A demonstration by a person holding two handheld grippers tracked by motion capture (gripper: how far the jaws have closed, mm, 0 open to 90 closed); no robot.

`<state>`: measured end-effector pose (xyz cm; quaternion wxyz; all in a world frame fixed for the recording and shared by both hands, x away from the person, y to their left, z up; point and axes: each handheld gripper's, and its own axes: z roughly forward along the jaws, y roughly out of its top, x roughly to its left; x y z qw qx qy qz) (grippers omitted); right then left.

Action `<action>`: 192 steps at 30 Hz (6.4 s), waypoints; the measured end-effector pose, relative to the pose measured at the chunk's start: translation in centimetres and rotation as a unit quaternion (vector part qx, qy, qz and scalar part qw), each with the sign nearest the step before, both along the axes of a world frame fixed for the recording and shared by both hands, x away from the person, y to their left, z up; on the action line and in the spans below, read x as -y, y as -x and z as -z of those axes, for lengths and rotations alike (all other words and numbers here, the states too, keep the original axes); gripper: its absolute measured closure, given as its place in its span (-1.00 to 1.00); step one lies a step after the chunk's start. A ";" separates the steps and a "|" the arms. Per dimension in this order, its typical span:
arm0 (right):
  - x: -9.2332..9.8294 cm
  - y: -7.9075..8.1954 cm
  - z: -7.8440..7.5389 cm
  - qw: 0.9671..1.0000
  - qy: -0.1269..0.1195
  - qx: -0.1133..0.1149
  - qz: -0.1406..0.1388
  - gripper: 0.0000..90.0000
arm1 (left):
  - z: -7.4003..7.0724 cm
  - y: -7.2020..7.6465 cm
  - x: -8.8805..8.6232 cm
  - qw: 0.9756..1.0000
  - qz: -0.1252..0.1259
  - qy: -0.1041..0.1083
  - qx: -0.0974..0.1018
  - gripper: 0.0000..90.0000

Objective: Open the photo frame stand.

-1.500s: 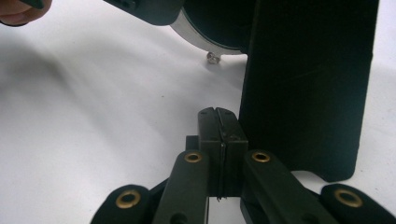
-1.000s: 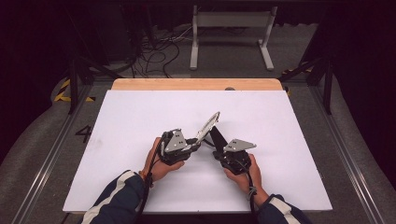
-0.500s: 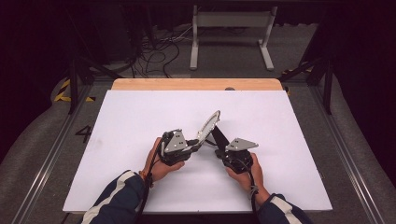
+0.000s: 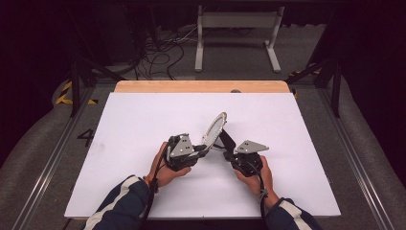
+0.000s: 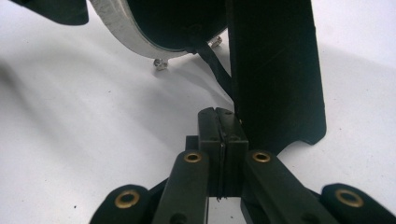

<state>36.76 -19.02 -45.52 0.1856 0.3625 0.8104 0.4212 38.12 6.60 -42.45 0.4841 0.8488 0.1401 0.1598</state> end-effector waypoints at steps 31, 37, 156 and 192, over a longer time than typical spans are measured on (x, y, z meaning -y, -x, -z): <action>1.0 -0.5 -0.2 1.000 0.005 0.005 0.020 0.99 | -0.3 1.3 -4.4 1.000 -0.009 -0.021 -0.001 0.62; 1.1 -0.7 -0.2 1.000 0.005 0.007 0.024 0.97 | -0.1 2.2 -6.2 1.000 -0.019 -0.024 -0.005 0.59; -1.5 -1.0 -0.7 0.993 -0.107 -0.050 -0.018 0.78 | 2.7 4.8 -9.5 0.992 -0.095 -0.068 -0.041 -0.57; 1.8 3.6 -3.6 0.995 -0.083 0.055 0.013 0.76 | 1.2 -7.0 -1.8 0.995 -0.014 0.019 -0.092 -0.62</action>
